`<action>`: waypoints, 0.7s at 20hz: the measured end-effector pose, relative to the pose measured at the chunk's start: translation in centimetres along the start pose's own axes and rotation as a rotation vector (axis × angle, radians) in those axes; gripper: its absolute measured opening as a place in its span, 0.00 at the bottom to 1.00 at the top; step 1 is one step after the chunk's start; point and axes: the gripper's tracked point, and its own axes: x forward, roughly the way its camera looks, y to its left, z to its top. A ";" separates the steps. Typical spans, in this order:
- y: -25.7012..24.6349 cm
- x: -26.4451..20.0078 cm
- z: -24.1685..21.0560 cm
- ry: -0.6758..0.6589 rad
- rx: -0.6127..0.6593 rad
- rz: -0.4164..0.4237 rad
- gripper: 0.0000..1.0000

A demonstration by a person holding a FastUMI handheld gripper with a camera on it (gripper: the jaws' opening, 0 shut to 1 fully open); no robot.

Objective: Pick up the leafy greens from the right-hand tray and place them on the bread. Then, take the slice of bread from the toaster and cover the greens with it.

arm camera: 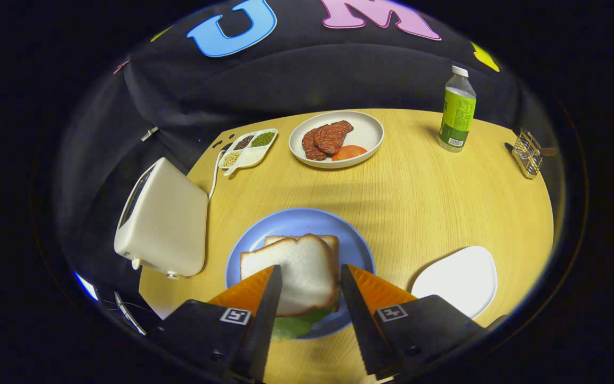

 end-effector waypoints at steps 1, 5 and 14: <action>-0.3 -0.4 -0.2 0.003 -0.019 -0.017 0.79; -0.3 -3.6 1.0 -0.091 -0.096 -0.077 0.99; -0.8 -14.0 7.6 -0.423 -0.128 -0.162 0.99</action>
